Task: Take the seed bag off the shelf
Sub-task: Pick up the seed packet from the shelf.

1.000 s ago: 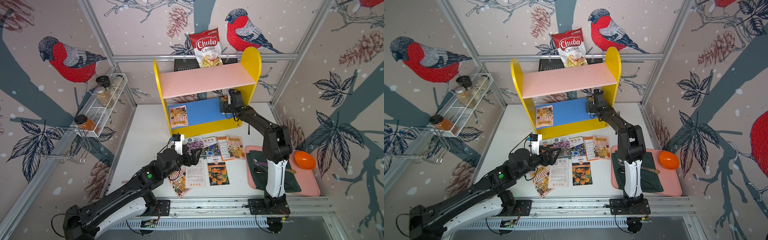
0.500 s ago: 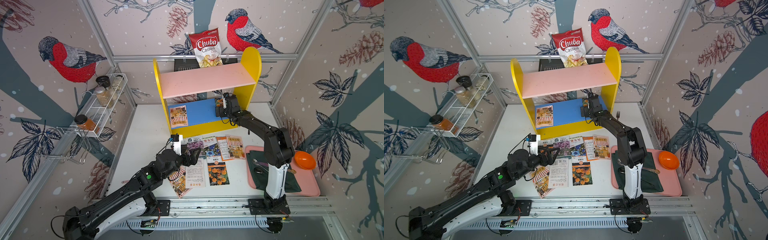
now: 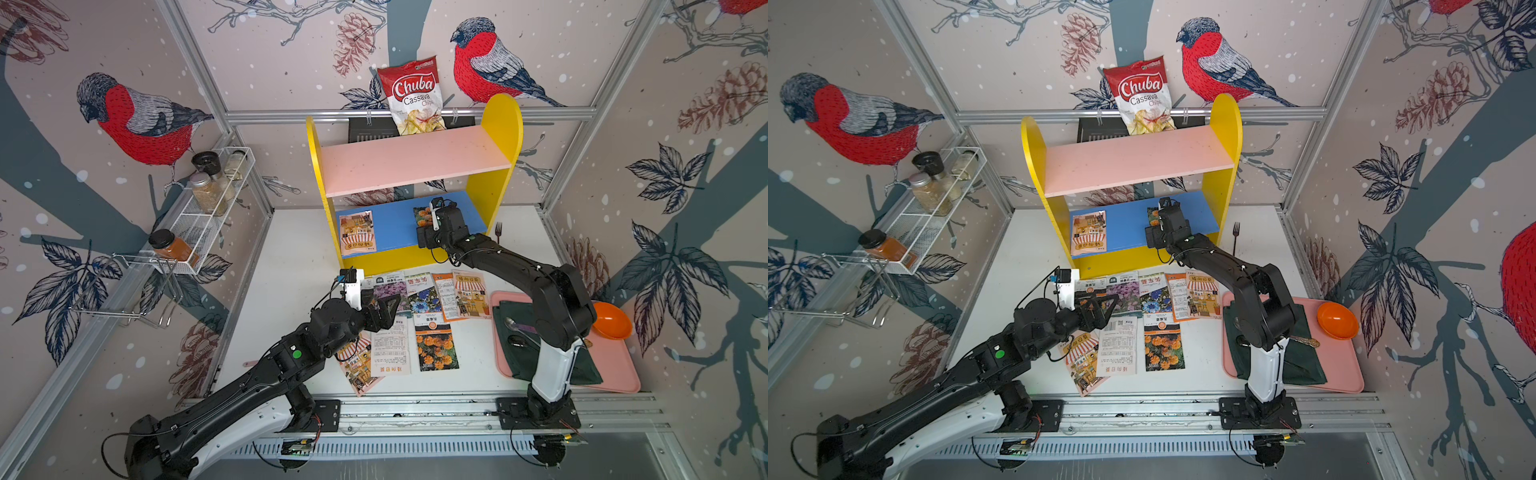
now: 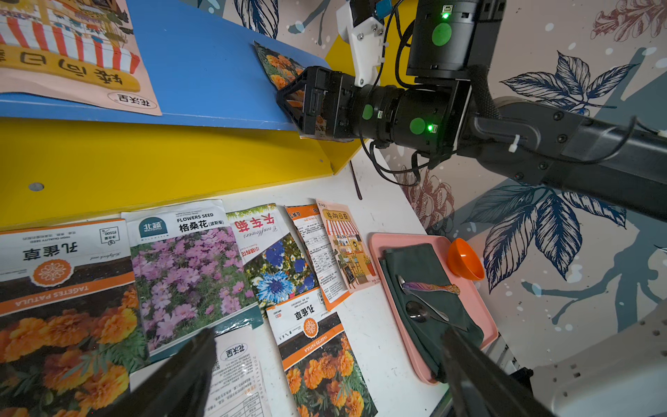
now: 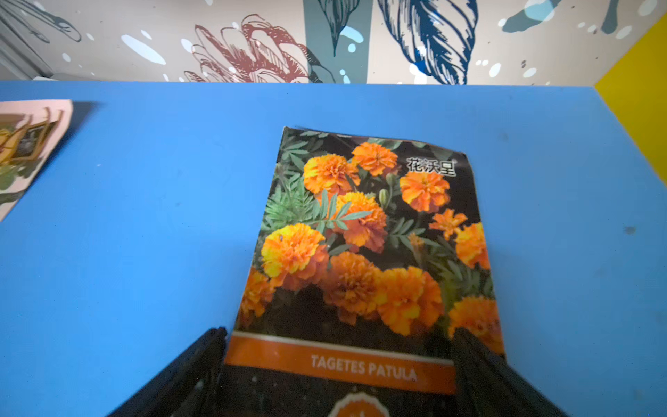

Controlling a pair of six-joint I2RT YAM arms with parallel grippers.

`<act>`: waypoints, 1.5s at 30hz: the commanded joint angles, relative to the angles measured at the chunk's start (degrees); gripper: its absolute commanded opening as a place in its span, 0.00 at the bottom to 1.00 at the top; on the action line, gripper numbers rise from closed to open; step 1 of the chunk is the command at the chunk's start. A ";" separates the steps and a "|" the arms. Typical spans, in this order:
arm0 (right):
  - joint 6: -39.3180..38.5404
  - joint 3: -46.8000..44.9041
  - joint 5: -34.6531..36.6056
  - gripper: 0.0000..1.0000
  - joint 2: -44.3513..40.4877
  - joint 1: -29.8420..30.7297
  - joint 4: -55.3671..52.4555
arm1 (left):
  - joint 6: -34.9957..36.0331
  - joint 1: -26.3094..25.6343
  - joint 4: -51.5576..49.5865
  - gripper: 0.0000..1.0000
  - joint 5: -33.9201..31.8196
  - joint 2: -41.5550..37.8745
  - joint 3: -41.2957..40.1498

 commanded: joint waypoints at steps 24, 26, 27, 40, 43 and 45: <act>7.47 4.14 -0.05 0.98 -2.25 6.57 -5.21 | -1.72 4.55 5.14 0.97 2.52 0.00 -1.37; 8.09 2.80 -1.71 0.98 -4.56 5.87 -4.96 | -2.03 5.81 6.61 0.97 4.33 1.30 -1.32; 8.47 1.89 -2.82 0.99 -5.94 5.40 -4.80 | -2.19 6.56 7.55 0.97 5.46 2.18 -1.30; 19.39 -13.89 -26.72 0.93 -21.04 -4.10 -1.01 | -1.30 11.19 12.75 0.97 13.20 10.42 1.99; 22.61 -16.76 -33.02 0.89 -21.36 -6.44 2.19 | -0.74 11.59 11.82 0.97 14.24 10.83 2.56; 23.89 -18.29 -34.94 0.86 -21.13 -7.34 4.55 | -0.38 11.61 10.97 0.97 14.42 10.62 2.78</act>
